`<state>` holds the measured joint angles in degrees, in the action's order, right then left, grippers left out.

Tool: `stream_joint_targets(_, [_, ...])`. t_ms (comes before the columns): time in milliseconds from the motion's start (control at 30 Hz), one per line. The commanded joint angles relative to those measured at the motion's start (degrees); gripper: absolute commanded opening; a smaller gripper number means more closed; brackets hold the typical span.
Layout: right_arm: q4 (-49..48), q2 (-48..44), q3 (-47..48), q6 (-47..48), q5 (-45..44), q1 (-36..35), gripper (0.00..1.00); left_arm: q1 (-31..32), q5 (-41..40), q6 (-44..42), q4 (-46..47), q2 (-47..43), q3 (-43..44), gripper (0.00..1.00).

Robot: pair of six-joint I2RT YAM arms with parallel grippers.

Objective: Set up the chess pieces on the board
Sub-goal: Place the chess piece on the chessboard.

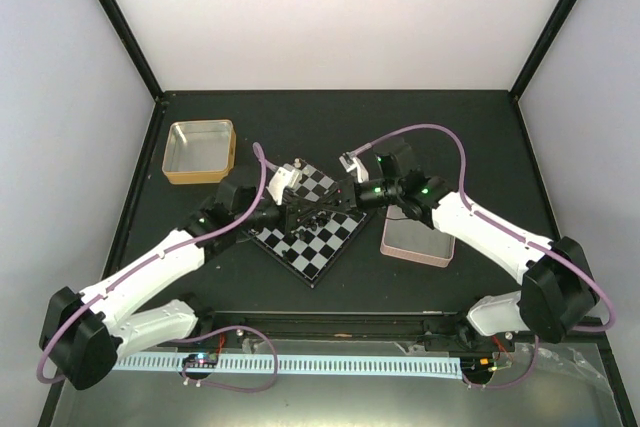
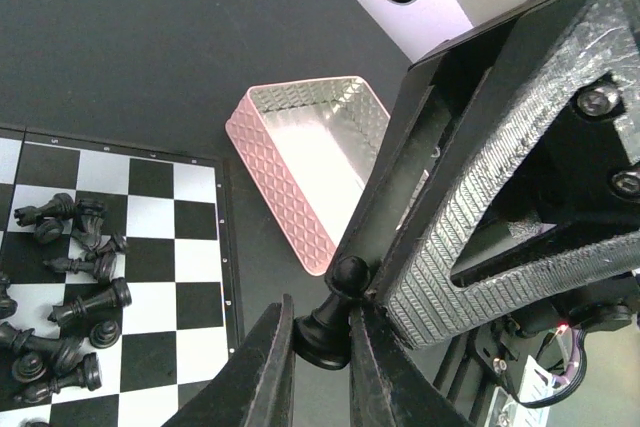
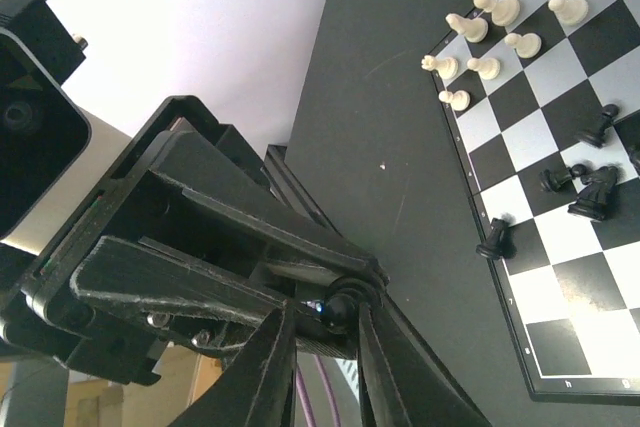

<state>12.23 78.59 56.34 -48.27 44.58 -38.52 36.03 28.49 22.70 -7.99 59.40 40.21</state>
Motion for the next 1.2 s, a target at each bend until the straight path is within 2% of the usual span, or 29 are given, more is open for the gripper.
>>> stream_joint_targets(0, [-2.3, -1.0, -0.7, -1.4, 1.5, 0.0, 0.17, 0.5, 3.9, -1.4, 5.2, -1.5, -0.7, 0.05])
stream_joint_targets(100, [-1.6, -0.6, -0.3, -0.9, 0.7, 0.1, 0.18, 0.5, 4.3, -1.9, 5.3, -1.9, -1.0, 0.05])
stream_joint_targets(200, [-0.4, -0.5, 0.2, -0.2, -1.1, 0.0, 0.25, 0.5, 4.3, -2.2, 4.9, -2.2, -1.1, 0.05])
stream_joint_targets(300, [0.4, -0.6, 0.8, 0.3, -2.7, 0.0, 0.27, 0.6, 4.2, -2.4, 4.9, -2.4, -1.2, 0.05])
stream_joint_targets(533, [0.2, -0.1, 1.5, 0.2, -3.2, 0.1, 0.19, 0.6, 4.6, -2.7, 5.0, -2.5, -1.6, 0.04])
stream_joint_targets(800, [-0.8, 0.9, 1.7, -0.6, -2.5, 0.0, 0.20, 0.6, 5.3, -2.8, 5.7, -2.4, -1.9, 0.04])
stream_joint_targets(1000, [-1.0, 1.1, 1.7, -0.1, -1.4, 0.0, 0.04, 0.6, 4.6, -2.7, 5.8, -2.3, -1.7, 0.06])
stream_joint_targets(1067, [-0.8, 0.9, 1.8, 0.4, -1.9, 0.1, 0.01, 0.6, 4.2, -2.3, 5.9, -2.2, -1.6, 0.11])
stream_joint_targets(1167, [1.7, 0.8, 2.6, 3.0, -5.6, 0.1, 0.01, 0.6, 2.5, -1.3, 5.7, -2.1, -1.6, 0.31])
